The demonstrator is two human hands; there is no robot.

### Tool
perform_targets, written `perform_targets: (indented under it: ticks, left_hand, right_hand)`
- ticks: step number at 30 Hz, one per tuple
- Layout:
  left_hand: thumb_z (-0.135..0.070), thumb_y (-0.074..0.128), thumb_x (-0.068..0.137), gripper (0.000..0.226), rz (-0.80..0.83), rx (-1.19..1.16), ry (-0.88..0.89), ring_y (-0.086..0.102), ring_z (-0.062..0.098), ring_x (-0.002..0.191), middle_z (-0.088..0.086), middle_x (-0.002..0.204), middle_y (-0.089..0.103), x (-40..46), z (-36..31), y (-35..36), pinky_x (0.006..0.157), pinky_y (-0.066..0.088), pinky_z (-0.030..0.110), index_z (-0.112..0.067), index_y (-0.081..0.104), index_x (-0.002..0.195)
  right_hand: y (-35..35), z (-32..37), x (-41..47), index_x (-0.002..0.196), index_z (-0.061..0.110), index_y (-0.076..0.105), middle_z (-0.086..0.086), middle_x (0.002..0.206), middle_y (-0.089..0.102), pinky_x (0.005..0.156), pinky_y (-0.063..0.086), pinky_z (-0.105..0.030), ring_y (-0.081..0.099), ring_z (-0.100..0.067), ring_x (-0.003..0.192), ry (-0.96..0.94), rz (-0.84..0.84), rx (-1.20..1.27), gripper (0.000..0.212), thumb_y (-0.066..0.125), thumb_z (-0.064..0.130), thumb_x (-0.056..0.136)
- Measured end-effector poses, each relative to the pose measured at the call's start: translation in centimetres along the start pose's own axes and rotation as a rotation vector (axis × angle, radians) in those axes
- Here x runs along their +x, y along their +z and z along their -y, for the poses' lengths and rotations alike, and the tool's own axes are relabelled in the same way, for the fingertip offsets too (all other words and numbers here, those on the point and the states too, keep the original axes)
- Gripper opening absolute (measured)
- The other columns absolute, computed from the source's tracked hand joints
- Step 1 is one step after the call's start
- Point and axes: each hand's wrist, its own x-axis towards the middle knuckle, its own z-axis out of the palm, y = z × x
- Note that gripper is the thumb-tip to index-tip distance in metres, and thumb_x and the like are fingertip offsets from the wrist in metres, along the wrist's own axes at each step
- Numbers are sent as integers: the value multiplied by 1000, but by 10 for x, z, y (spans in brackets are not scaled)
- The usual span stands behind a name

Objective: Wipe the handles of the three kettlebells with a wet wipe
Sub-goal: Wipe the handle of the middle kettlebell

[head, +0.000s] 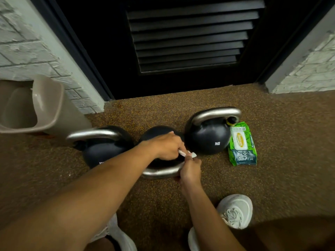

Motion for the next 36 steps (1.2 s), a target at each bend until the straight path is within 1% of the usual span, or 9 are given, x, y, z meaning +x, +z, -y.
perform_targets:
  ticks: [3, 6, 9, 13, 18, 24, 29, 34, 36]
  left_hand:
    - [3, 51, 94, 54, -321, -206, -62, 50, 18, 141, 0, 149, 59, -5, 11, -24, 121, 36, 37, -31, 70, 132]
    - [4, 44, 91, 65, -575, -156, -81, 42, 20, 148, 0, 157, 49, 7, 32, -33, 123, 31, 39, -30, 58, 145]
    - [4, 46, 91, 76, -332, 214, 21, 32, 24, 152, -8, 166, 36, 15, 35, -19, 125, 26, 45, -33, 39, 157]
    - [-5, 50, 94, 73, 1, 501, 169, 11, 14, 159, -10, 170, 23, 10, 33, 11, 130, 5, 45, -32, 33, 160]
    - [2, 45, 90, 81, -19, 428, 148, 2, 2, 157, -17, 170, 13, -12, 59, 6, 127, -5, 37, -33, 29, 161]
    - [9, 45, 91, 84, 12, 319, 93, -6, -7, 150, -18, 168, 7, -52, 105, 10, 124, -9, 28, -33, 24, 161]
    - [8, 40, 92, 75, 1, 171, 84, 14, -5, 152, -15, 165, 28, -71, 121, 20, 129, 1, 29, -33, 41, 155]
    - [1, 43, 90, 66, -32, 107, 42, 41, 12, 147, -15, 150, 56, -73, 103, 21, 128, 19, 41, -40, 62, 138]
    - [-2, 46, 90, 57, -4, 53, 29, 56, 10, 132, -13, 132, 70, -74, 88, 21, 124, 29, 42, -41, 71, 124]
  right_hand:
    - [1, -1, 10, 115, 32, 42, -11, 116, 60, 91, 52, -58, 63, -33, 102, 17, 6, -22, 45, 43, 58, 79]
    - [-1, 6, 3, 118, 29, 41, -11, 115, 58, 88, 55, -59, 62, -34, 102, 21, 27, -17, 39, 44, 51, 86]
    - [-5, 9, -1, 118, 25, 42, -12, 111, 58, 83, 56, -59, 62, -34, 99, 20, 15, 3, 29, 43, 43, 95]
    - [-9, 11, 2, 123, 25, 42, -11, 108, 60, 84, 56, -58, 64, -34, 98, 39, 5, -40, 41, 44, 49, 89]
    - [-9, 16, 3, 128, 26, 38, -12, 114, 57, 67, 59, -46, 63, -34, 98, 60, 31, -50, 34, 43, 41, 99]
    - [-1, 23, 6, 132, 26, 36, -13, 114, 58, 59, 56, -41, 63, -33, 95, 67, 19, -87, 36, 42, 42, 99]
    - [1, 28, 6, 129, 21, 37, -16, 113, 60, 53, 55, -37, 66, -34, 92, 49, -32, -83, 34, 40, 38, 100]
    - [3, 28, 0, 127, 17, 39, -16, 109, 58, 70, 60, -53, 64, -36, 92, 53, -95, -53, 34, 43, 33, 98]
    - [2, 28, -1, 122, 16, 38, -15, 104, 56, 77, 59, -55, 63, -35, 92, 47, -110, -68, 28, 43, 31, 99]
